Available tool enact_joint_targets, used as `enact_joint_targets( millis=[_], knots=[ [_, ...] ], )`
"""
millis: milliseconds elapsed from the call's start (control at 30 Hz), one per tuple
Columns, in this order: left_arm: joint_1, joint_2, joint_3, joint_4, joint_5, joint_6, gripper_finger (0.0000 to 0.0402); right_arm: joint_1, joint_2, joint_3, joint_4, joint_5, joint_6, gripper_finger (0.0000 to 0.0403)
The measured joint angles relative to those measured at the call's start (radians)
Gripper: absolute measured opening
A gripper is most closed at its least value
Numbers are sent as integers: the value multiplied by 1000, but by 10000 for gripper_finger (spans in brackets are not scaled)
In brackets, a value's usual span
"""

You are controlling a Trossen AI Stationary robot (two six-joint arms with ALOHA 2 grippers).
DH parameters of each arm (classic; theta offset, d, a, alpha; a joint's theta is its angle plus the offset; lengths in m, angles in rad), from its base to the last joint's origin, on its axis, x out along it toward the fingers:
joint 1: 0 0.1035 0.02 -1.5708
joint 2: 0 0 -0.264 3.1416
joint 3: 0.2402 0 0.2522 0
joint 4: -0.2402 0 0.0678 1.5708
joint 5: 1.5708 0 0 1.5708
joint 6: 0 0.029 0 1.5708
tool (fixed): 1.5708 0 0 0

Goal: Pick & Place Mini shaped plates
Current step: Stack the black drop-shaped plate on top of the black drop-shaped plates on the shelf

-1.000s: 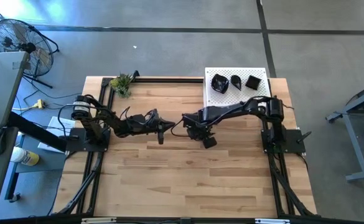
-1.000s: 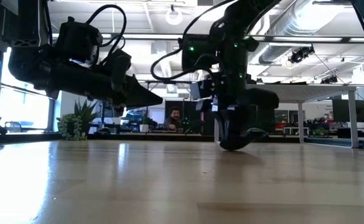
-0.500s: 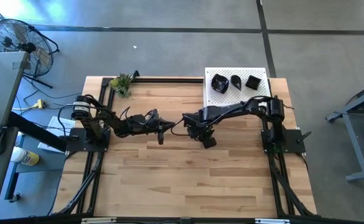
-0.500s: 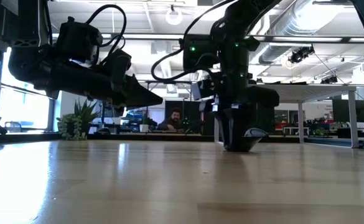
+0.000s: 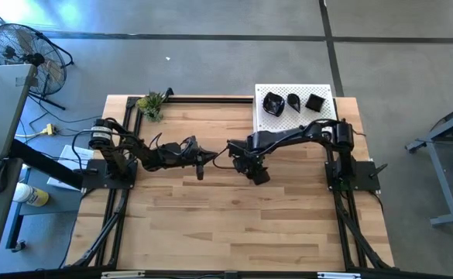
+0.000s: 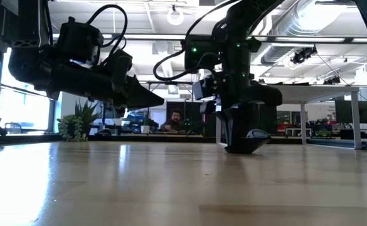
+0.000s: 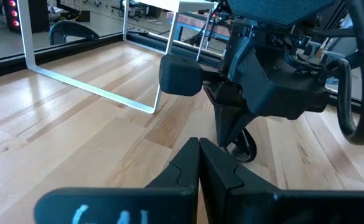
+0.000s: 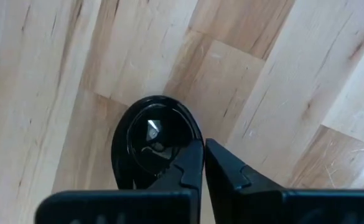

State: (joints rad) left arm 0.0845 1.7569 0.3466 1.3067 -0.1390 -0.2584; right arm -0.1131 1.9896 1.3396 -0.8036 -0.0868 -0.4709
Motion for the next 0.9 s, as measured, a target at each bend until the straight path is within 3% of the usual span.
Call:
enact_joint_targets(
  millis=[367,600,767,900],
  knots=[
    [0,0,0,0,0,0,1,9,-77,26,-28,-62,159,1],
    [0,0,0,0,0,0,1,31,-274,76,-59,-67,468,1],
    [0,0,0,0,0,0,1,-19,-469,120,-124,80,767,1],
    [0,0,0,-10,0,0,1,-142,-616,149,-209,243,909,2]
  ],
)
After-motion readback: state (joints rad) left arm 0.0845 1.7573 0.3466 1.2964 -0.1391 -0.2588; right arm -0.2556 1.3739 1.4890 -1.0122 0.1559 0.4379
